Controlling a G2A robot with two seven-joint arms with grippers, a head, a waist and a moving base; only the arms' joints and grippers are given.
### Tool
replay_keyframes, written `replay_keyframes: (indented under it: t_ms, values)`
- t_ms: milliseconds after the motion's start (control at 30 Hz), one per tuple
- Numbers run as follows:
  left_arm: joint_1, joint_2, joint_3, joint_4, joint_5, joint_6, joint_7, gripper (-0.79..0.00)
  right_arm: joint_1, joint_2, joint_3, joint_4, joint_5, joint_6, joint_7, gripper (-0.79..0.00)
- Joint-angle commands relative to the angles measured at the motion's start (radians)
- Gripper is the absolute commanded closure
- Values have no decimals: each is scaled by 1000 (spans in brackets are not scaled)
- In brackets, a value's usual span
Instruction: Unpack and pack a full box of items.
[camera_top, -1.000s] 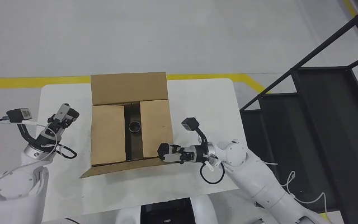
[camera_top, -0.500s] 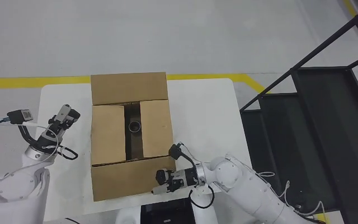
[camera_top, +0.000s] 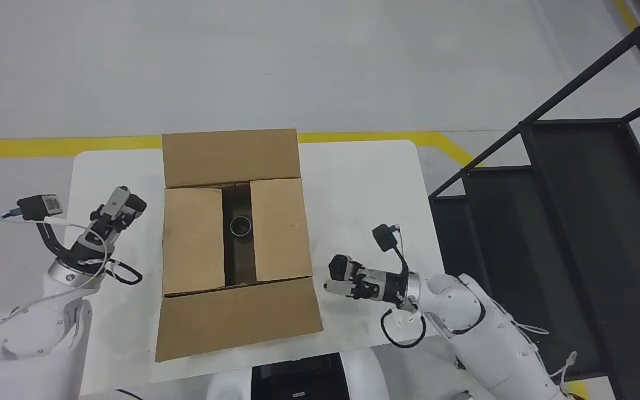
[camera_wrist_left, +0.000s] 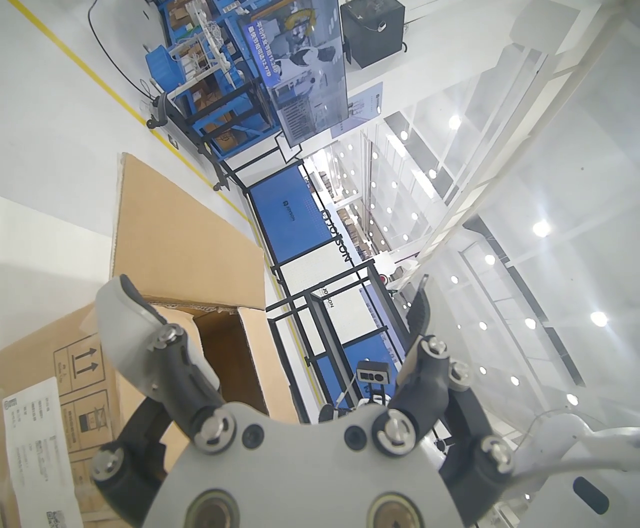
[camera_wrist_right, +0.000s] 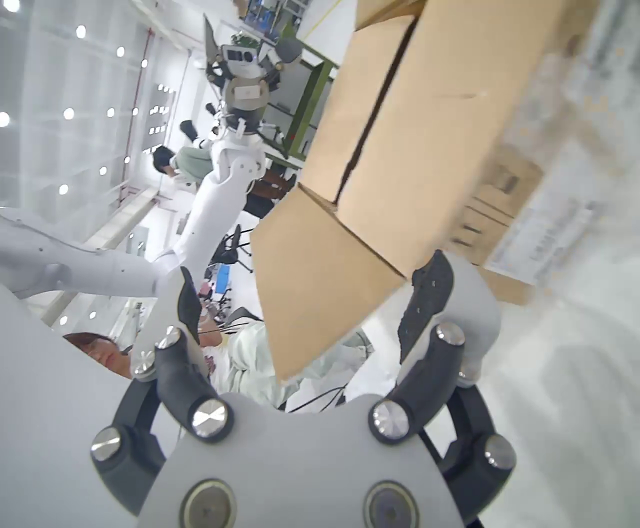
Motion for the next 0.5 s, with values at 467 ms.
replay_keyframes:
  t_ms: [467]
  values:
    - [-16, -5, 23, 24, 6, -3, 5, -785, 57, -22, -104, 203, -664, -45, -303, -785]
